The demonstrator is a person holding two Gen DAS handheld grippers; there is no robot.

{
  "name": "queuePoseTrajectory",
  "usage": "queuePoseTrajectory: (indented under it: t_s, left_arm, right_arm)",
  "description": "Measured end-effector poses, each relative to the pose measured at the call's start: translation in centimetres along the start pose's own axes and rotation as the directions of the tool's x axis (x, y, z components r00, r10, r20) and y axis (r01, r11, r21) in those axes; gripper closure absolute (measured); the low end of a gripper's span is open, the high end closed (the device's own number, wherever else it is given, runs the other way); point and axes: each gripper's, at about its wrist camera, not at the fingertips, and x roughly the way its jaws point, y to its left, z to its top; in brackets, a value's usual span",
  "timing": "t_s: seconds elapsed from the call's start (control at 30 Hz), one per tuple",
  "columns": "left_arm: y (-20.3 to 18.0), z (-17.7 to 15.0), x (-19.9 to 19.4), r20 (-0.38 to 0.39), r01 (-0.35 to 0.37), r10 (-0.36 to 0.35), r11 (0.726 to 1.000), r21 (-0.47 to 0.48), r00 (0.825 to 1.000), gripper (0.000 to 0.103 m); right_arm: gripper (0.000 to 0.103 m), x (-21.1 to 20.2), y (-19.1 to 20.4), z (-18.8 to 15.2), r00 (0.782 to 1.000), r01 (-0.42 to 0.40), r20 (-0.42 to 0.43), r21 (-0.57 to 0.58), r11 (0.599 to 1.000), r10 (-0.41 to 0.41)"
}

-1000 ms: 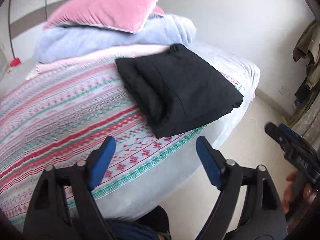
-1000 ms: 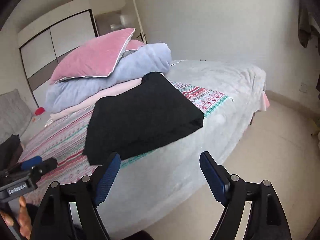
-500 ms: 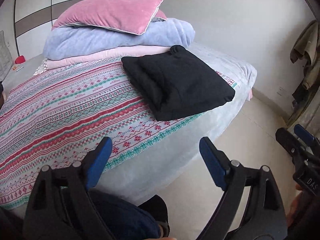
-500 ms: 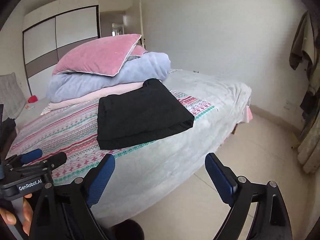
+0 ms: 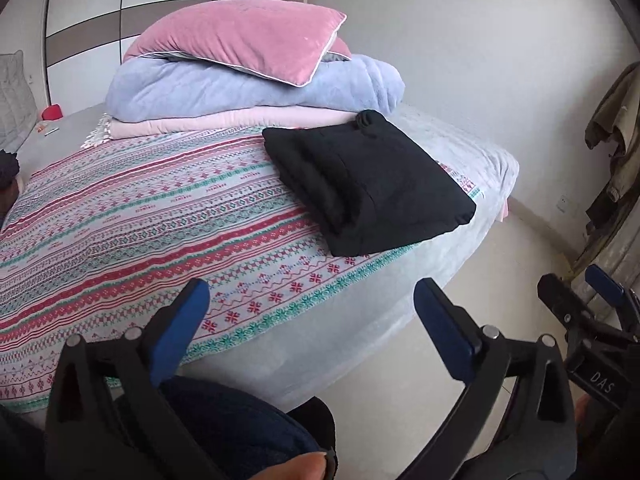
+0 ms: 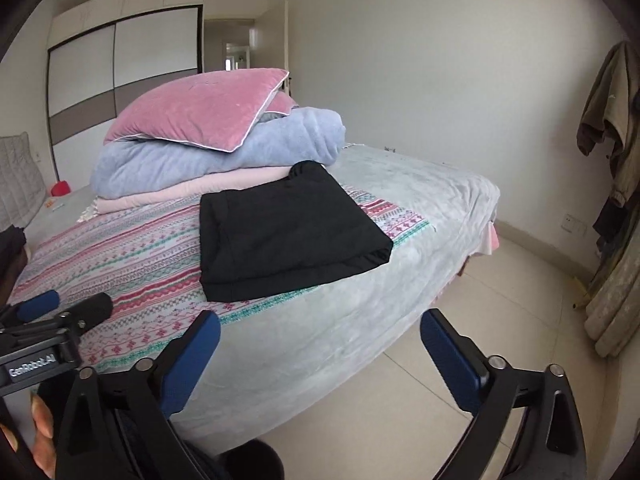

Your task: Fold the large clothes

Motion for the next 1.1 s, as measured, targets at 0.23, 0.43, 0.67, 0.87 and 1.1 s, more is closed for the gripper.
queuePoseTrajectory:
  t_s: [0.23,0.43,0.67,0.87,1.1]
  left_arm:
    - [0.4,0.3,-0.2,-0.003,0.025,-0.025,1.0,0.004,1.0,0.001]
    - [0.4,0.5,0.0,-0.005,0.017,-0.017,1.0,0.018,1.0,0.001]
    - [0.8,0.6,0.2,-0.004,0.025,-0.025,1.0,0.008,1.0,0.001]
    - [0.9,0.6,0.2,-0.004,0.034,-0.034,0.999,0.009,0.999,0.001]
    - [0.9,0.6,0.3,-0.006,0.046,-0.046,0.999,0.008,0.999,0.001]
  right_arm:
    - [0.0,-0.1,-0.5,0.5,0.999,0.027,0.025,0.066,0.997,-0.029]
    - [0.0,0.4,-0.3,0.4,0.999,0.037,0.007,0.082,0.996,-0.038]
    - [0.0,0.7,0.5,0.4,0.999,0.04,0.004,0.058,0.997,-0.041]
    - [0.0,1.1,0.8,0.2,0.999,0.046,-0.009,0.037,0.998,-0.046]
    - [0.0,1.3,0.8,0.2,0.998,0.06,-0.013,0.034,0.998,-0.059]
